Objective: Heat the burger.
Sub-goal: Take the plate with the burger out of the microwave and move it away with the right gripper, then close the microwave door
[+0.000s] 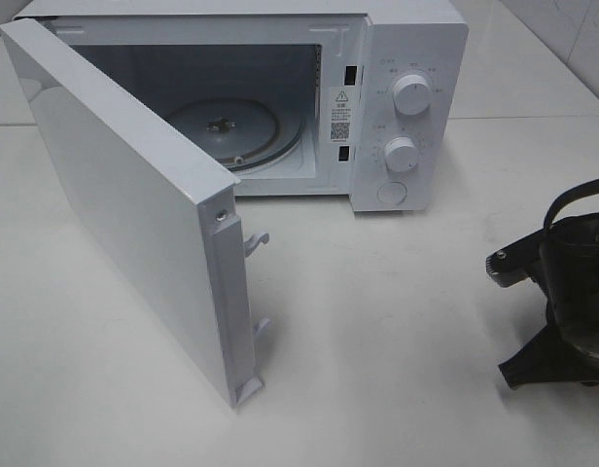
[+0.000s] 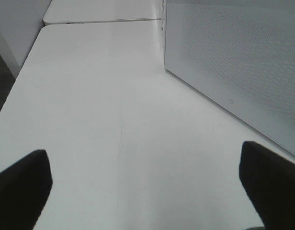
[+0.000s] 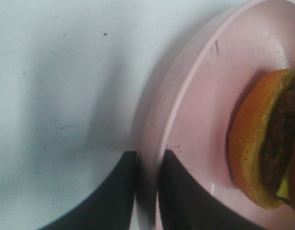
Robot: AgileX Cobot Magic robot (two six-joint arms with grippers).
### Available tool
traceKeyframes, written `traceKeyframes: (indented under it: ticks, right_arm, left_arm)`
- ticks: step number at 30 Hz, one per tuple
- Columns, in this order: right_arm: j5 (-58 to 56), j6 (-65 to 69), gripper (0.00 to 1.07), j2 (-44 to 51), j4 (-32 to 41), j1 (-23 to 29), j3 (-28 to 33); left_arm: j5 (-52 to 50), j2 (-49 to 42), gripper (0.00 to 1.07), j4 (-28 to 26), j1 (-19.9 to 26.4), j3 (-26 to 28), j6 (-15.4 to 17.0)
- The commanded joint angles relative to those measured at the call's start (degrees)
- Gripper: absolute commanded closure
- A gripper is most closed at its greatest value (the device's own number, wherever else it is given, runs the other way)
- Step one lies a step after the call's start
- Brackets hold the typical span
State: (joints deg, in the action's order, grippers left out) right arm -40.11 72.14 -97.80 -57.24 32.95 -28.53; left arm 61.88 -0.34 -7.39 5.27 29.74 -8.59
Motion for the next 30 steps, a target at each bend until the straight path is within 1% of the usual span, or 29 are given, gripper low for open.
traceKeyframes:
  ticks: [1,2,4,7,9,10,12,13,14,15,16,17,18,19,20,21,22,23,24,25,26,27,28,29,30]
  right_arm:
    - [-0.2,-4.5,0.74,2.3,1.7,-0.2,0.3]
    - [-0.2,-4.5,0.74,2.3,1.7,-0.2,0.3]
    - [-0.2,-7.9,0.66,4.1,4.0,-0.2,0.3]
    - [-0.2,-9.2,0.64,4.9,4.9,-0.2,0.3]
    - [-0.2,-14.2,0.62,8.3,8.9,-0.2,0.3]
    - [-0.2,-14.2,0.62,8.3,8.9,-0.2,0.3]
    - [-0.2,-18.9,0.62,11.8,12.8,-0.2,0.2]
    - [-0.2,-18.9,0.62,11.8,12.8,-0.2,0.2]
    - [-0.2,-21.3,0.62,12.9,14.5,-0.2,0.1]
    - [-0.4,-27.0,0.62,15.1,18.5,-0.2,-0.6]
    - [-0.4,-27.0,0.62,15.1,18.5,-0.2,-0.6]
    - [-0.5,-30.0,0.62,16.2,20.7,-0.2,-1.1]
    - [-0.5,-35.1,0.62,18.2,24.4,-0.2,-2.1]
    - [-0.5,-35.1,0.62,18.2,24.4,-0.2,-2.1]
    - [-0.5,-37.3,0.62,19.4,26.1,-0.2,-2.5]
    - [-0.6,-42.1,0.62,21.6,30.2,-0.2,-3.7]
    - [-0.6,-42.1,0.62,21.6,30.2,-0.2,-3.7]
    - [-1.0,-46.1,0.62,23.4,33.9,-0.2,-4.8]
    - [-1.0,-46.1,0.62,23.4,33.9,-0.2,-4.8]
    - [-1.4,-48.2,0.62,24.3,35.2,-0.2,-5.3]
    - [-2.0,-52.3,0.61,26.2,38.2,-0.2,-6.5]
    - [-2.0,-52.3,0.61,26.2,38.2,-0.2,-6.5]
    - [-2.2,-53.8,0.60,27.2,39.4,-0.2,-6.9]
    - [-2.7,-57.0,0.57,29.2,42.1,-0.2,-7.7]
    - [-2.7,-57.0,0.57,29.2,42.1,-0.2,-7.7]
  left_arm:
    - [-0.6,-0.9,0.07,-0.3,0.1,-0.2,0.1]
    - [-0.6,-0.9,0.07,-0.3,0.1,-0.2,0.1]
    - [-0.6,-0.9,0.07,-0.3,0.1,-0.2,0.1]
    - [-0.6,-0.9,0.07,-0.3,0.1,-0.2,0.1]
    - [-0.6,-0.9,0.07,-0.3,0.1,-0.2,0.1]
    - [-0.6,-0.9,0.07,-0.3,0.1,-0.2,0.1]
    - [-0.6,-0.9,0.07,-0.3,0.1,-0.2,0.1]
    - [-0.6,-0.9,0.07,-0.3,0.1,-0.2,0.1]
    - [-0.6,-0.9,0.07,-0.3,0.1,-0.2,0.1]
    - [-0.6,-0.9,0.07,-0.3,0.1,-0.2,0.1]
    - [-0.6,-0.9,0.07,-0.3,0.1,-0.2,0.1]
    - [-0.6,-0.9,0.07,-0.3,0.1,-0.2,0.1]
    - [-0.6,-0.9,0.07,-0.3,0.1,-0.2,0.1]
    - [-0.6,-0.9,0.07,-0.3,0.1,-0.2,0.1]
    - [-0.6,-0.9,0.07,-0.3,0.1,-0.2,0.1]
    - [-0.6,-0.9,0.07,-0.3,0.1,-0.2,0.1]
    - [-0.6,-0.9,0.07,-0.3,0.1,-0.2,0.1]
    - [-0.6,-0.9,0.07,-0.3,0.1,-0.2,0.1]
    - [-0.6,-0.9,0.07,-0.3,0.1,-0.2,0.1]
    - [-0.6,-0.9,0.07,-0.3,0.1,-0.2,0.1]
    - [-0.6,-0.9,0.07,-0.3,0.1,-0.2,0.1]
    - [-0.6,-0.9,0.07,-0.3,0.1,-0.2,0.1]
    - [-0.6,-0.9,0.07,-0.3,0.1,-0.2,0.1]
    - [-0.6,-0.9,0.07,-0.3,0.1,-0.2,0.1]
    - [-0.6,-0.9,0.07,-0.3,0.1,-0.2,0.1]
